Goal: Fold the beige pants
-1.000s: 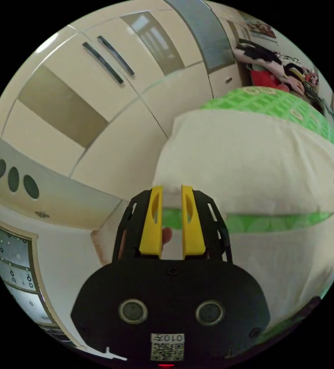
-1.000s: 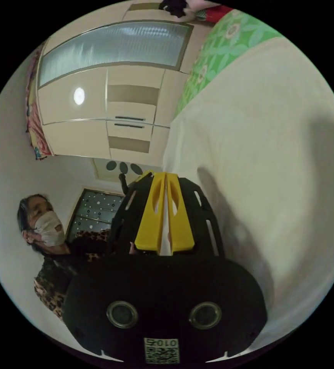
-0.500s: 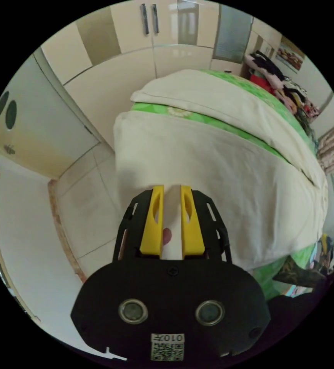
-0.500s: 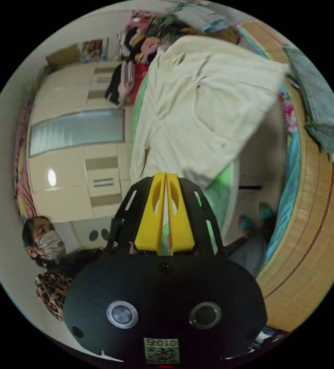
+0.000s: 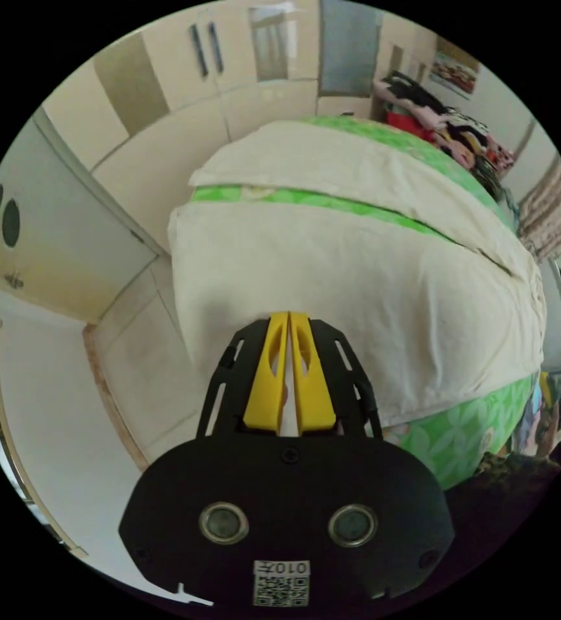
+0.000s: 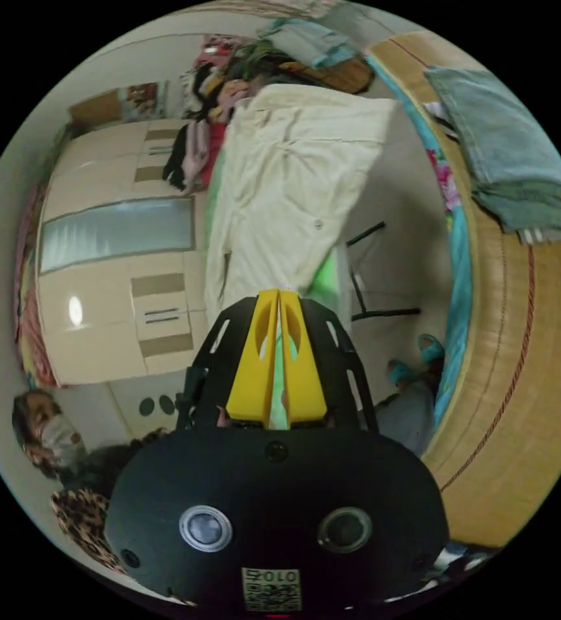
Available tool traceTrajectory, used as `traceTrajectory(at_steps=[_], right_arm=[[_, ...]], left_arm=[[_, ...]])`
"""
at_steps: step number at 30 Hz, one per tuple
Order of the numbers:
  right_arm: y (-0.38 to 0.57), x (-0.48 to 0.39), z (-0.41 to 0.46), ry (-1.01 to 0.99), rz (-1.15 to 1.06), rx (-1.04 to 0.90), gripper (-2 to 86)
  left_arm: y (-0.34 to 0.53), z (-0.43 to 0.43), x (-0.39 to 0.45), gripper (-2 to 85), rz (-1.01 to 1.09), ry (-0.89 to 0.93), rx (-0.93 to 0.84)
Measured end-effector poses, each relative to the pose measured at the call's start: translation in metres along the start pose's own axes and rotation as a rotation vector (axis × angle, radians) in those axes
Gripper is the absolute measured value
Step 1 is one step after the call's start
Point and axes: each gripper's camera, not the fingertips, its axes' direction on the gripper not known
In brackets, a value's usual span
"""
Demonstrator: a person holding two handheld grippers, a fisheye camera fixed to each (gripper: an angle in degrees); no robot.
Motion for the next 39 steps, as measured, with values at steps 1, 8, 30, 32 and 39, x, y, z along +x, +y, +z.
traceTrajectory(at_steps=[1, 8, 30, 32, 39], right_arm=[[-0.007, -0.02, 0.018, 0.019, -0.053, -0.05, 2.2], [-0.049, -0.101, 0.134, 0.431, -0.203, -0.264, 1.4], [-0.07, -0.18, 0.11, 0.116, -0.342, -0.327, 2.0], [-0.08, -0.189, 0.101, 0.011, -0.376, -0.296, 2.2], [-0.037, -0.308, 0.028, -0.361, -1.024, -0.005, 3.6]], left_arm=[[0.0, -0.009, 0.013, -0.2, 0.034, -0.006, 0.02], [0.009, 0.02, 0.025, -0.4, 0.084, -0.011, -0.038], [-0.002, -0.051, -0.063, 0.0, 0.041, 0.014, -0.036], [-0.025, -0.057, -0.077, 0.6, 0.099, 0.021, 0.007], [-0.071, -0.161, -0.103, 0.4, 0.295, 0.449, 0.392]])
